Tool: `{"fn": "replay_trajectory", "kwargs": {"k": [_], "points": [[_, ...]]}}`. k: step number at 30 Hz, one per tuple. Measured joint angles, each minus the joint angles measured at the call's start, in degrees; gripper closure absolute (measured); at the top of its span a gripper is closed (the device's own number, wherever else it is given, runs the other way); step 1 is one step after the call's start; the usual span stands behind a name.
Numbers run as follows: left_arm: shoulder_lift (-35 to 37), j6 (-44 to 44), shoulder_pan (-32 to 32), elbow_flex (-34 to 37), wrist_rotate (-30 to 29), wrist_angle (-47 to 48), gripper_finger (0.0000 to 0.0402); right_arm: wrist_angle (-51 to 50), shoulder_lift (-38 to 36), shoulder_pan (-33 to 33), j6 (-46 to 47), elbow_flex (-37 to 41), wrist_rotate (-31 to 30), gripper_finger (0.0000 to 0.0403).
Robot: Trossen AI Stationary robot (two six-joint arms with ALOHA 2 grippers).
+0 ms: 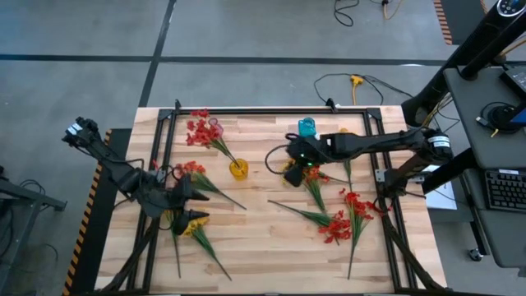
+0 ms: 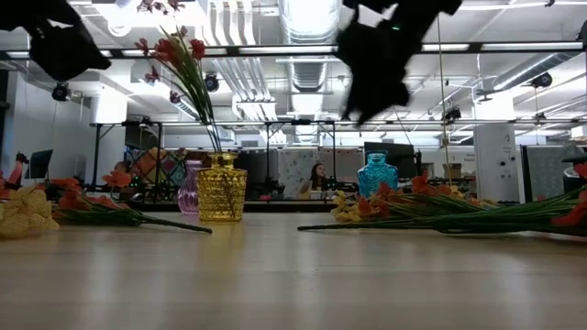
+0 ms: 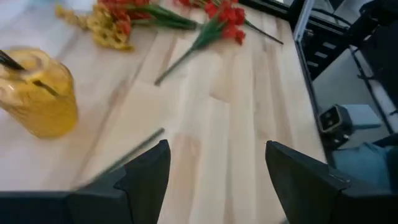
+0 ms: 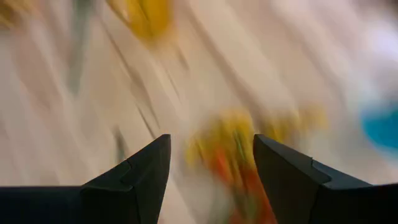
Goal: Sort flowers into vase by color
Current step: Put the left yellow flower into the blue vase
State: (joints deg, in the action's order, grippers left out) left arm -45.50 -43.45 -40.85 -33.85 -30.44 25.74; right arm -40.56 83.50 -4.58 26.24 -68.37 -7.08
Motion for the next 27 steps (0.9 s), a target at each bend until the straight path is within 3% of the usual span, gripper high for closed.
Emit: {"fn": "replay_trajectory", "kwargs": {"k": [4,9,18,22,27], "points": [[-0.7,-2.9,-2.6,-0.2,-0.1,0.9,0.0155,-12.9,0.0,2.5,9.7,0.3,0.3,0.0183],[-1.3,-5.7,-3.9,-1.8,-2.3,3.4,0.0155,-18.3,-0.1,4.3,14.5,1.6,0.4,0.0184],[-4.3,-5.8,-3.9,-2.1,-5.1,3.9,0.0155,-17.8,-0.1,5.1,13.7,2.0,3.9,0.0184],[-7.9,-9.1,-3.9,-2.0,-1.1,3.9,0.0155,-15.3,0.0,7.0,10.0,2.0,3.8,0.0183],[-12.2,-14.5,-4.3,-2.0,1.6,3.6,0.0155,-5.9,0.0,11.5,5.2,2.2,-1.5,0.0184]]}}
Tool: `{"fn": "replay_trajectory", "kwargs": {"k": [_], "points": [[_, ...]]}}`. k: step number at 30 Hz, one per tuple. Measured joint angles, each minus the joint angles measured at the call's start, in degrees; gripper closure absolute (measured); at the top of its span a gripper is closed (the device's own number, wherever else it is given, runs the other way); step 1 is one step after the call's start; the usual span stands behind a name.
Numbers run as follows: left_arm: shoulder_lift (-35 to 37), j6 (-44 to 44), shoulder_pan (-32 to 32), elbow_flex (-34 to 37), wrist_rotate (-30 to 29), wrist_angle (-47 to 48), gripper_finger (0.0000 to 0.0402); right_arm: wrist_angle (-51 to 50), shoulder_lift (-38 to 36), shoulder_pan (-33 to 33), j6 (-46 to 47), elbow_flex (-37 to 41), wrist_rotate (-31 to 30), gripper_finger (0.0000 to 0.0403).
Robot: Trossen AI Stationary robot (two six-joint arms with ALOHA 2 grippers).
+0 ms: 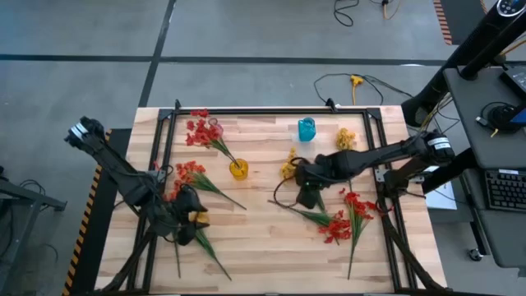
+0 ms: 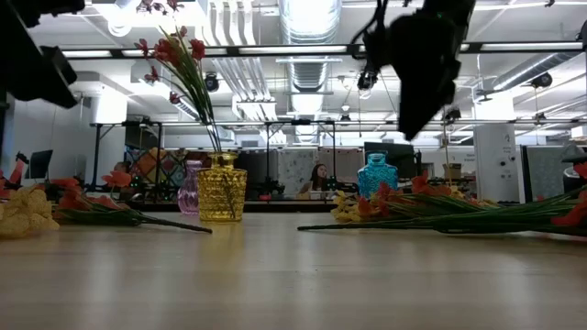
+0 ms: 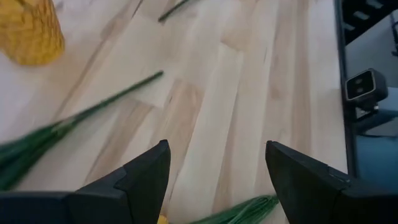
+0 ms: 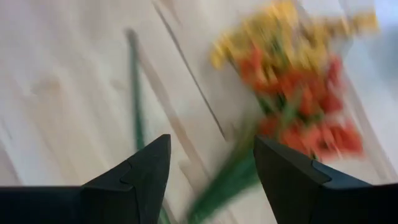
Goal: Sort flowers into vase by color
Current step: Put the left yellow flower into the blue vase
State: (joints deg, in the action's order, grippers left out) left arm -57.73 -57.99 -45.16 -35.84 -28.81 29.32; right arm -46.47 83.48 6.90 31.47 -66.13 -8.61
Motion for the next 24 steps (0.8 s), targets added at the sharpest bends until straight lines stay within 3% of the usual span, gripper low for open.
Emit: {"fn": "replay_trajectory", "kwargs": {"k": [6,12,24], "points": [[-4.0,-5.3,-0.8,0.0,2.8,-0.2,0.0155,6.0,0.0,5.3,-2.9,0.0,-4.2,0.0184],[-7.1,-8.0,-1.7,-0.1,7.0,-0.6,0.0155,9.8,0.0,10.1,-3.7,1.2,-12.6,0.0184],[-11.0,-15.3,-2.3,-0.1,25.7,-4.8,0.0155,30.7,0.1,15.6,-2.0,8.2,-13.9,0.0184]]}}
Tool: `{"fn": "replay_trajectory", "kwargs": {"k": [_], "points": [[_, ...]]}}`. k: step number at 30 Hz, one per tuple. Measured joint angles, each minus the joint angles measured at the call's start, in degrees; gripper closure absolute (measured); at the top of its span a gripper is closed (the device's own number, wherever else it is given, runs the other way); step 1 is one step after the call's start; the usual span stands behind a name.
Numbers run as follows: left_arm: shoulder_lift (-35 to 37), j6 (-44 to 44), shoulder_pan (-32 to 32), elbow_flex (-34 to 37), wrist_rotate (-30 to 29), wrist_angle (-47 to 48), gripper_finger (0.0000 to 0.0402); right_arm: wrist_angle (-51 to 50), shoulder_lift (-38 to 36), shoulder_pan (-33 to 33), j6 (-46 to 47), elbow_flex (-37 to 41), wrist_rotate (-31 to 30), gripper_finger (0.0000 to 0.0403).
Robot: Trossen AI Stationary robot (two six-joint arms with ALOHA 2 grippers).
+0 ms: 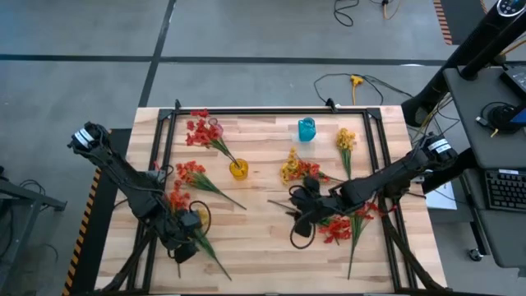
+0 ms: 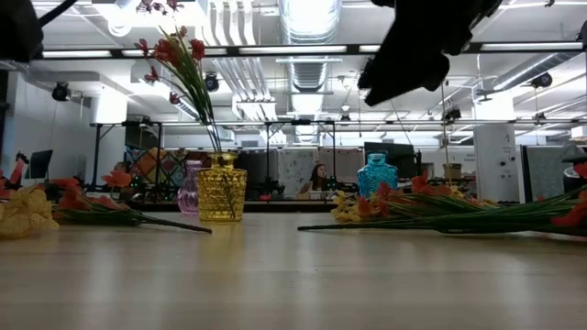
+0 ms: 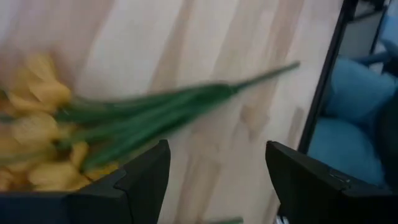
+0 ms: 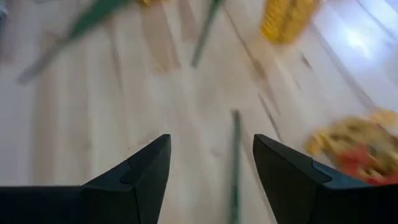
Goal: Sort flowers into vase by color
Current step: Put the left yellow flower into the blue vase
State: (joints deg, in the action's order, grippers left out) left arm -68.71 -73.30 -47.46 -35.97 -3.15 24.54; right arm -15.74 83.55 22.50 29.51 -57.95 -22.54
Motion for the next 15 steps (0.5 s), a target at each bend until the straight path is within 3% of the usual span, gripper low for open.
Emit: {"fn": "replay_trajectory", "kwargs": {"k": [8,15], "points": [[-2.9,0.9,0.0,-0.8,8.0,-5.5,0.0155,7.4,0.0,0.6,-1.1,1.1,-0.1,0.0184],[-8.7,10.9,-0.3,-11.5,10.2,-2.9,0.0155,7.6,0.0,1.3,-0.2,1.1,-0.1,0.0184]]}}
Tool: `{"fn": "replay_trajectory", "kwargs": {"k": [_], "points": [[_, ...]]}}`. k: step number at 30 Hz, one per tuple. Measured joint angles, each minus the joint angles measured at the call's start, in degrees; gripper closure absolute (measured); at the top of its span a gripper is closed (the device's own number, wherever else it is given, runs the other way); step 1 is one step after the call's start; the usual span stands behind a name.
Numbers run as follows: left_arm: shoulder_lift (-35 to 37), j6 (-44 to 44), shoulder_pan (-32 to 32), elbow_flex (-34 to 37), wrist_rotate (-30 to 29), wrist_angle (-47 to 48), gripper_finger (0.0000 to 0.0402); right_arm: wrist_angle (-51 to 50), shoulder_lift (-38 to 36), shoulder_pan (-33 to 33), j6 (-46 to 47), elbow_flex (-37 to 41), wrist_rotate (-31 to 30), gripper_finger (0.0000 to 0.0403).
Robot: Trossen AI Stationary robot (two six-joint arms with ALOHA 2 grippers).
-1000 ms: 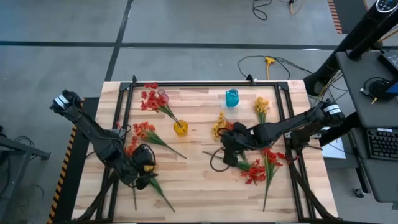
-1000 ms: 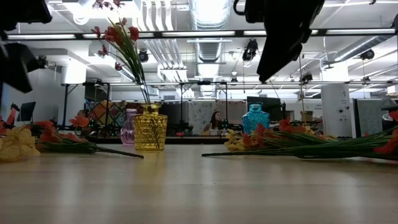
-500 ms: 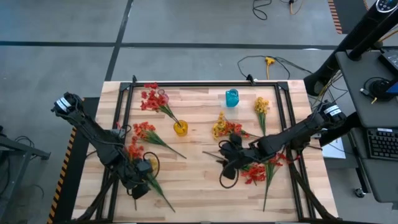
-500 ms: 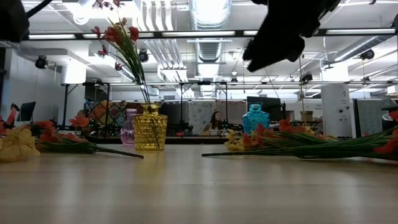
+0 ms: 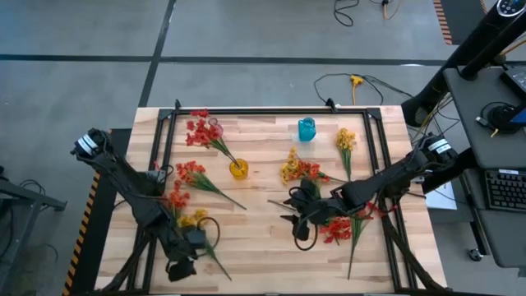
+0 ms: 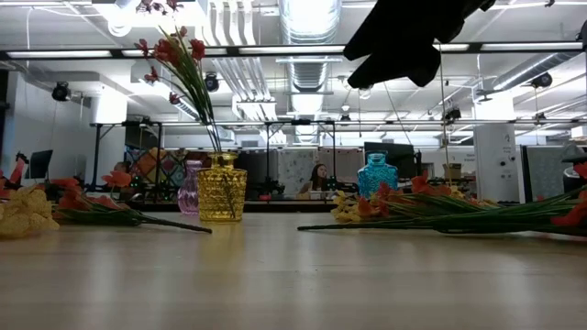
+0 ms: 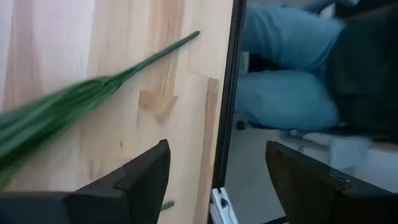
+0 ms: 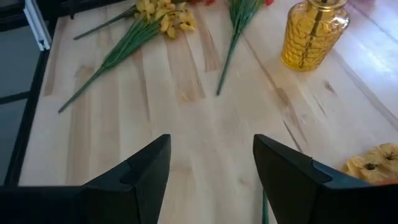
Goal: Sort flowers into vase by color
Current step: Put the left yellow flower into the blue vase
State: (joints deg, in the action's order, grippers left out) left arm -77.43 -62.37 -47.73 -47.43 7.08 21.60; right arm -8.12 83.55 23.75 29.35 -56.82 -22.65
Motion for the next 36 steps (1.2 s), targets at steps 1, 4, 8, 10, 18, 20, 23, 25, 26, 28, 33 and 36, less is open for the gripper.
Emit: {"fn": "replay_trajectory", "kwargs": {"k": [1,4,8,10,18,20,23,25,26,28,33,36], "points": [[-1.3,1.6,-0.1,-2.0,-0.1,2.4,0.0155,0.4,0.0,0.2,0.0,0.0,0.0,0.0184],[-5.9,6.4,-0.4,-7.7,-0.5,11.8,0.0155,4.2,0.8,1.0,0.2,0.0,-1.7,0.0184],[-11.4,10.2,-1.7,-14.1,-0.3,22.7,0.0155,14.8,5.0,1.9,-3.5,-0.1,-2.2,0.0184],[-12.8,11.0,-2.9,-16.3,-1.9,24.8,0.0155,18.1,7.7,1.9,-5.1,-1.3,-2.8,0.0184],[-11.9,11.9,-8.5,-18.5,-10.9,26.2,0.0155,19.5,21.2,1.5,-11.2,-14.3,-6.1,0.0184],[-11.8,11.2,-10.4,-18.4,-11.8,26.5,0.0155,19.3,24.1,1.4,-11.9,-18.4,-6.1,0.0184],[-11.8,10.3,-12.8,-18.2,-14.0,27.0,0.0155,17.6,27.9,1.3,-12.5,-24.1,-6.0,0.0183],[-11.8,8.6,-14.2,-18.1,-16.7,27.4,0.0155,16.3,30.3,1.2,-12.6,-27.5,-6.0,0.0180],[-11.8,7.5,-14.7,-18.1,-18.2,27.5,0.0155,15.7,31.6,1.2,-12.7,-29.4,-6.0,0.0175],[-11.8,5.1,-15.8,-18.1,-21.2,27.4,0.0155,14.9,33.8,1.1,-13.2,-32.2,-5.9,0.0160],[-11.8,1.8,-18.0,-18.1,-23.6,27.4,0.0155,14.1,39.4,0.8,-13.6,-37.7,-5.9,0.0108],[-11.8,1.7,-18.3,-18.1,-23.7,27.5,0.0155,14.2,42.9,0.8,-14.0,-41.5,-5.9,0.0079]]}}
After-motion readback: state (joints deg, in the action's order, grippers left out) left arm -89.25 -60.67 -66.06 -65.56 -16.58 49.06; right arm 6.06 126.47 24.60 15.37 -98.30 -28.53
